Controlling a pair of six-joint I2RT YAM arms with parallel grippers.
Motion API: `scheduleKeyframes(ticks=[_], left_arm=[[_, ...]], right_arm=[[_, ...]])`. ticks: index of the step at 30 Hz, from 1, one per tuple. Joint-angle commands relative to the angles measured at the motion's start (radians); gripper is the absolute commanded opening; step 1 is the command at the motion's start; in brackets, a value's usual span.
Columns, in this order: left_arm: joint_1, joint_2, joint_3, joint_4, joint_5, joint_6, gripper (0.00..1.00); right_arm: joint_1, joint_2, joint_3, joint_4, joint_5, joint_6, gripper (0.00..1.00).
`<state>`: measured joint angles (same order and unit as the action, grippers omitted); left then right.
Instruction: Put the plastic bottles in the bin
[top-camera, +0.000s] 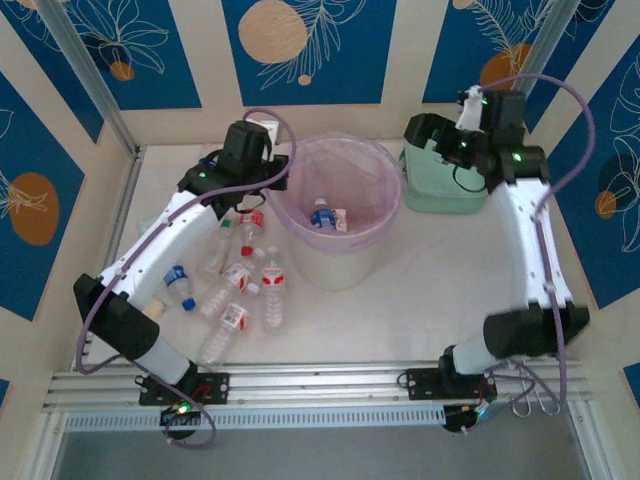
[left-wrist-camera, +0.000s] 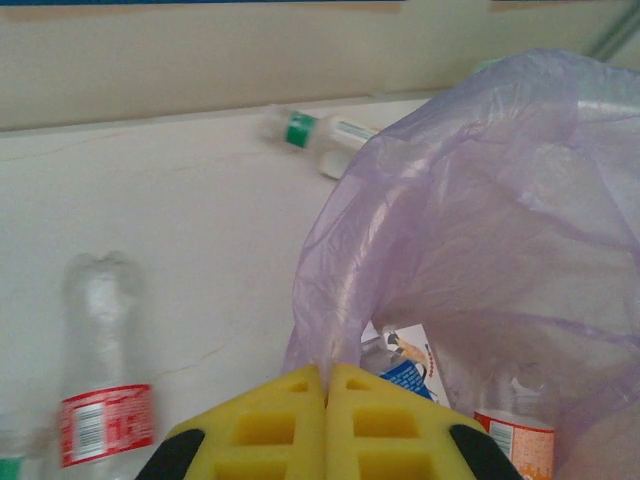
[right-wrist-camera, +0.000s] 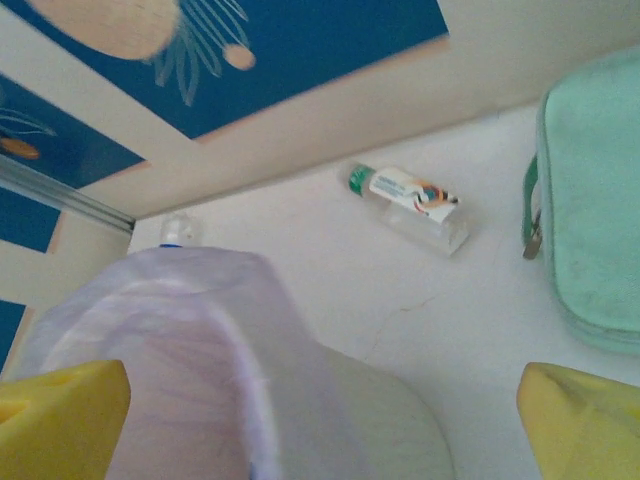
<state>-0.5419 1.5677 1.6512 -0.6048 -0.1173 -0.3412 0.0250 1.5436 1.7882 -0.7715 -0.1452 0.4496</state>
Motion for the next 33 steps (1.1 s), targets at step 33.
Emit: scheduleKeyframes(ticks=[33], left_arm=[[0.123, 0.0, -0.016, 0.023, 0.07, 0.01, 0.0]], right_arm=[[0.175, 1.233, 0.944, -0.09, 0.121, -0.232, 0.97]])
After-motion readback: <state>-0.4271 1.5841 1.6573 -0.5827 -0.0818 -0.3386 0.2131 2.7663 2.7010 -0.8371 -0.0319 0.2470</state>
